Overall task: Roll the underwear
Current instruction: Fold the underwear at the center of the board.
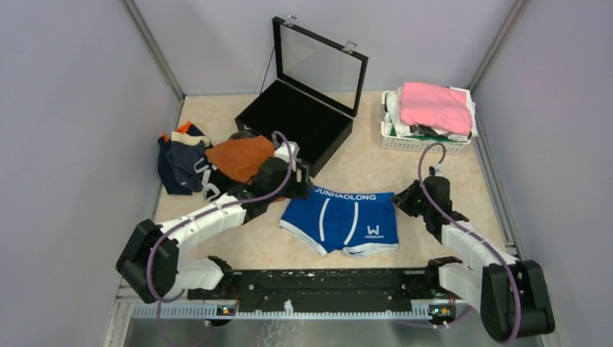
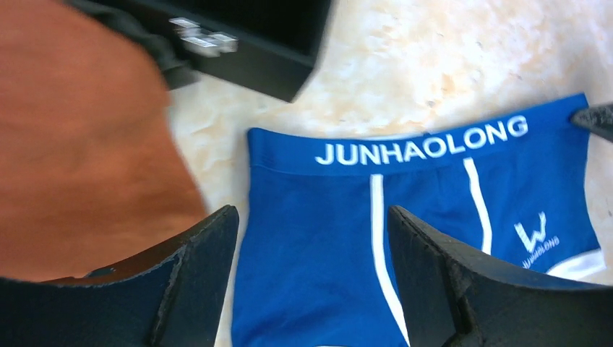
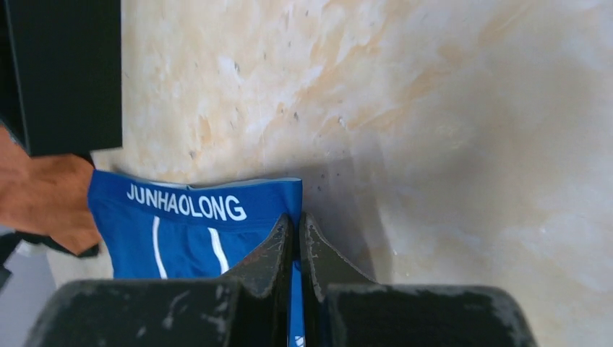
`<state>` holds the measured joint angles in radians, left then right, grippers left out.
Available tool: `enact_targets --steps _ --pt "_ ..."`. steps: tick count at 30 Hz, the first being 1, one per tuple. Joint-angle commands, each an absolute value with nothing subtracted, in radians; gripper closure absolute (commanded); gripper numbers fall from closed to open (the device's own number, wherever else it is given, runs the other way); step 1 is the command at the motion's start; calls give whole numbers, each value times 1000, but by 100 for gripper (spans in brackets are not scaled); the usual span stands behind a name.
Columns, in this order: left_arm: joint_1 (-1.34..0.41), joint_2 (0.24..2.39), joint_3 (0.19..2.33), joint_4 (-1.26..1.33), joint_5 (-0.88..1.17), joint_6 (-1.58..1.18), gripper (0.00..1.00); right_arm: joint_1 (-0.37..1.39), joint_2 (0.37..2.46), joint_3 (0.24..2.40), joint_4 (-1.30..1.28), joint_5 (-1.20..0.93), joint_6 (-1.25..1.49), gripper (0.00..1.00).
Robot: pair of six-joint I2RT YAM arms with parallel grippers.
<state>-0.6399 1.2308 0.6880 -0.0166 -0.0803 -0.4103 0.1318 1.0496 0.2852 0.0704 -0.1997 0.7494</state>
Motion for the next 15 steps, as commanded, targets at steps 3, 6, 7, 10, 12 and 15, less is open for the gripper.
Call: enact_targets --steps 3,6,7,10,12,15 --pt "-900 1368 853 46 -160 -387 19 106 854 254 -22 -12 874 100" --pt "-998 1447 901 84 -147 -399 19 103 768 242 -86 -5 884 100" --pt "-1028 1471 916 96 -150 -397 19 103 751 248 -109 -5 877 100" --pt "-1083 1553 969 70 -217 -417 20 101 708 267 -175 16 853 100" --pt "-1085 1590 982 -3 -315 -502 23 101 678 271 -206 19 838 100" --pt "-1085 1607 974 -98 -447 -592 22 101 656 267 -233 4 815 100"
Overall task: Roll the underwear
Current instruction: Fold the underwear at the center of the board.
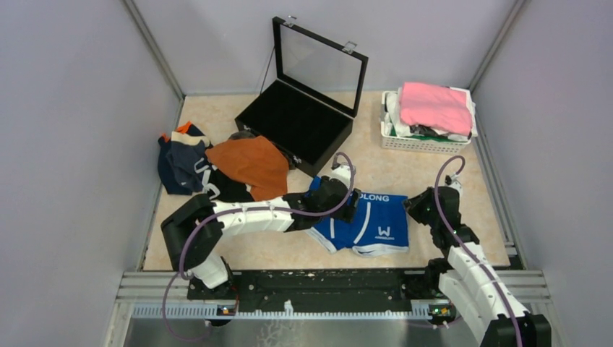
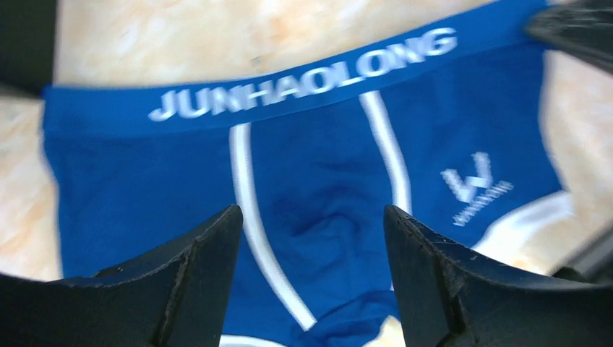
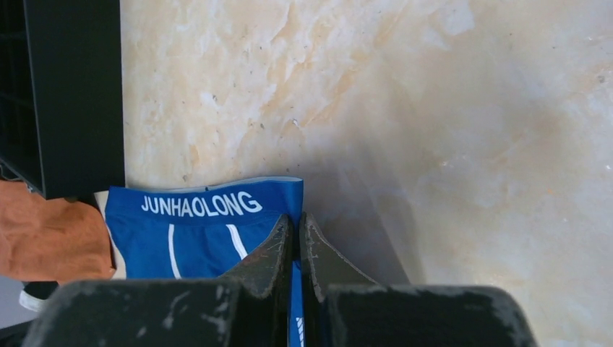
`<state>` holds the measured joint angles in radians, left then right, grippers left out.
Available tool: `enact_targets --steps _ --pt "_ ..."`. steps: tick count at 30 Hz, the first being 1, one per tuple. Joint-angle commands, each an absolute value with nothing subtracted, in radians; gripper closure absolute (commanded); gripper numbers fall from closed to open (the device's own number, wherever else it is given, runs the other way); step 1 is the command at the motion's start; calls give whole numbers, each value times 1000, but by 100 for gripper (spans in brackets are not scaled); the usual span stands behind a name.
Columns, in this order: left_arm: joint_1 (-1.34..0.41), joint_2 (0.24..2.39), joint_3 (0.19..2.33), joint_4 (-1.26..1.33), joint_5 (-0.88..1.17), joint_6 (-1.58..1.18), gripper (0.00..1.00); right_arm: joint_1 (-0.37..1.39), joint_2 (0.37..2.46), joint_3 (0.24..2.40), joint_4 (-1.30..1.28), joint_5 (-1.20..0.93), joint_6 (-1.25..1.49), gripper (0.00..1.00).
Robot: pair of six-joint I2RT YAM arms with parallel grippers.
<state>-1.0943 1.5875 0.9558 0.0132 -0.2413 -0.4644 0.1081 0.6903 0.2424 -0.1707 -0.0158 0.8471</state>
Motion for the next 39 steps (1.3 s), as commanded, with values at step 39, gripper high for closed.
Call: enact_targets --steps 39 --pt "-813 2043 1353 159 -5 -254 15 101 477 222 -385 -40 822 100"
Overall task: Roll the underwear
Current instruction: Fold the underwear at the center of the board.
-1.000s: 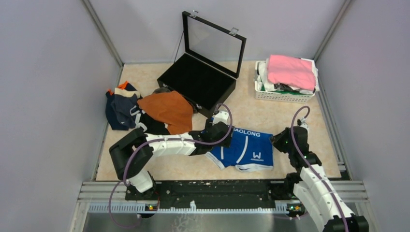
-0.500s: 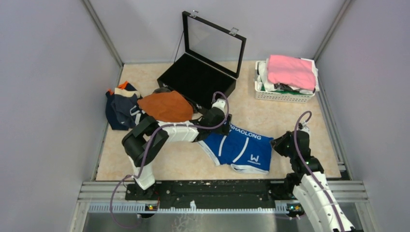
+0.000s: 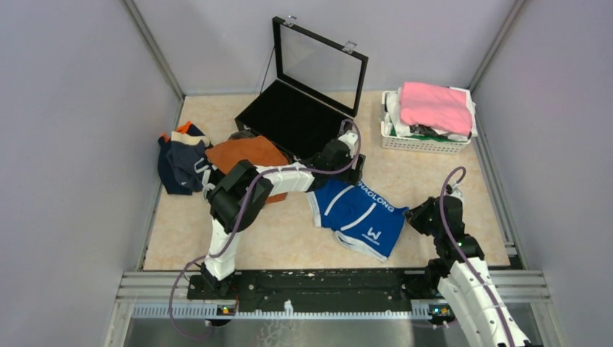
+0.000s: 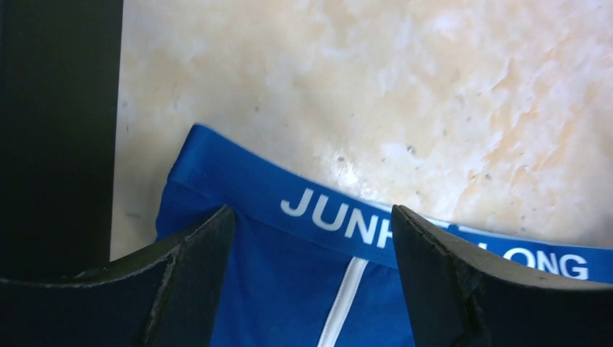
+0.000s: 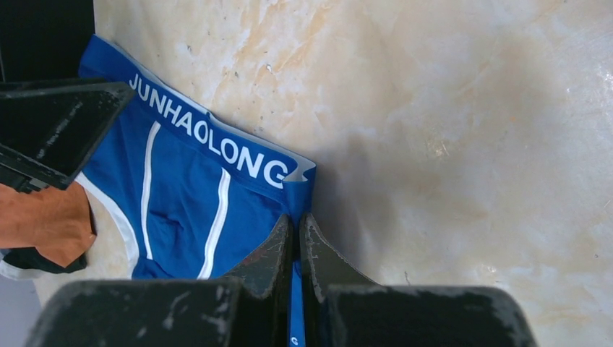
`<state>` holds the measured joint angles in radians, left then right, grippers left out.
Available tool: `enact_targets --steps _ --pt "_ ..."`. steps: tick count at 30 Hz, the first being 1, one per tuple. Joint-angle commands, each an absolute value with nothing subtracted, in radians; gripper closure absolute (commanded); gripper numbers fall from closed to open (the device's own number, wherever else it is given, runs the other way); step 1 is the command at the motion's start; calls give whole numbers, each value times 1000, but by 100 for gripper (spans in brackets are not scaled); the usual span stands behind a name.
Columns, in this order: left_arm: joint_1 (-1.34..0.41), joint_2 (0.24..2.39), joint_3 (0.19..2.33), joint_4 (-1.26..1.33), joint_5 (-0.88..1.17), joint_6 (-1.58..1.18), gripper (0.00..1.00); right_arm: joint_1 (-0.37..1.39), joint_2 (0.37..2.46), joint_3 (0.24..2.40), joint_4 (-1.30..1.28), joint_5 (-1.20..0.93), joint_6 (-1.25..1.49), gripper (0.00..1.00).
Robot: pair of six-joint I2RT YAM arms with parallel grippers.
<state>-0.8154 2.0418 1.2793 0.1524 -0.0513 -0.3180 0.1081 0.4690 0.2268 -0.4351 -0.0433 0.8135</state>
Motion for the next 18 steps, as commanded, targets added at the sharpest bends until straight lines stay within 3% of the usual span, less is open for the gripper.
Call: enact_targets --steps 1,8,13,18 --pt "-812 2034 1359 143 -13 -250 15 101 484 222 -378 -41 824 100" --pt "-830 1823 1216 126 -23 -268 15 101 531 225 -336 -46 825 100" --pt "-970 1676 1060 142 -96 -284 15 101 540 232 -336 -38 829 100" --pt "-1141 1666 1007 129 -161 -351 16 101 545 227 -335 -43 828 100"
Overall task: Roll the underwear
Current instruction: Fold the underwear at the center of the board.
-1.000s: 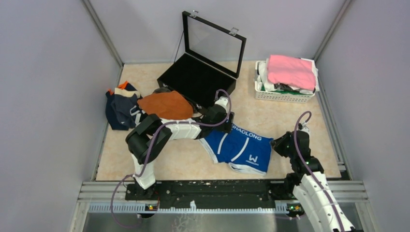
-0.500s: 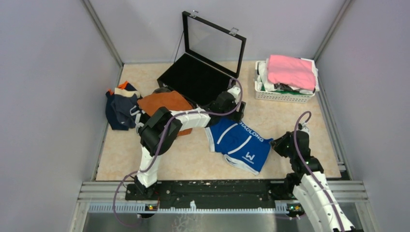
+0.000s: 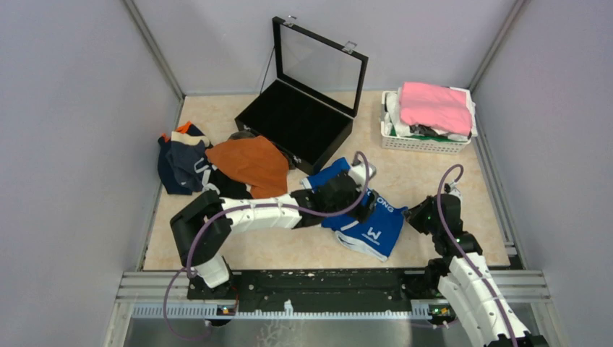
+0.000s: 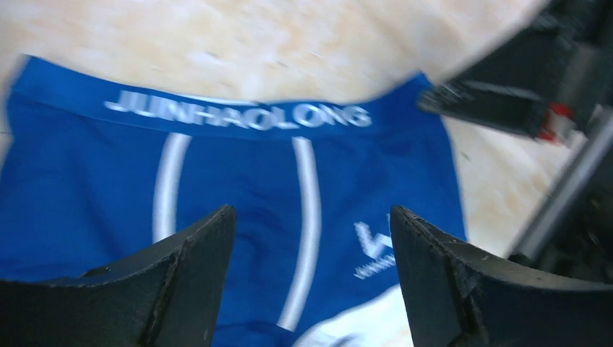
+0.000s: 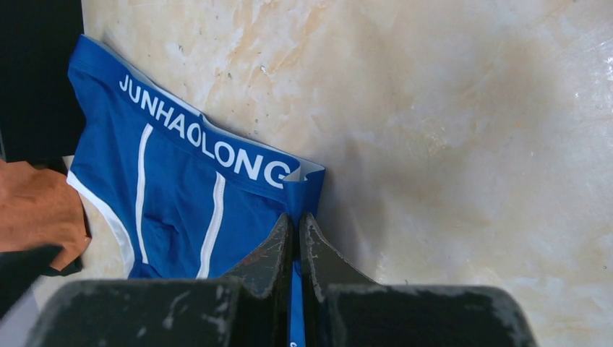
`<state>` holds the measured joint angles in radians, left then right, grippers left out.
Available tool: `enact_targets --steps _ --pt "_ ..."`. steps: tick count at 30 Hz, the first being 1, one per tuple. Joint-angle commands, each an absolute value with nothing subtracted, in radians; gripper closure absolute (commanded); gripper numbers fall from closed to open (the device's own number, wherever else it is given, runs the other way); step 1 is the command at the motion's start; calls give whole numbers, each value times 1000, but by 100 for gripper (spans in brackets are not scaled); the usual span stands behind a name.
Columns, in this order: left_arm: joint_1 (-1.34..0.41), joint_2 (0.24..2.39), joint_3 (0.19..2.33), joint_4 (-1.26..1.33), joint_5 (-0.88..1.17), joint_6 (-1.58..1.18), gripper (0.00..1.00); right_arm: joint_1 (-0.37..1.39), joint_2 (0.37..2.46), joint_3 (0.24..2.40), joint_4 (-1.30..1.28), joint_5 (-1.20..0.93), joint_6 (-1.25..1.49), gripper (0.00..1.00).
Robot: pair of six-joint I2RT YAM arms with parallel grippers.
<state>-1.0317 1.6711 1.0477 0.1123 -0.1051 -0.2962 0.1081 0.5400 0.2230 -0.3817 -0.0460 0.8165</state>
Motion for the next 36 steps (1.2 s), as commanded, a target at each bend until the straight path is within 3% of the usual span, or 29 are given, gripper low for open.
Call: enact_targets --steps 1,15,36 --pt "-1170 1675 1010 124 -171 -363 17 101 544 224 -334 -43 828 100" --pt "-1393 1898 1262 -65 -199 -387 39 101 552 222 -330 -61 822 100" --pt "-1460 2049 1368 -160 -254 -376 48 102 537 227 -354 -57 811 100"
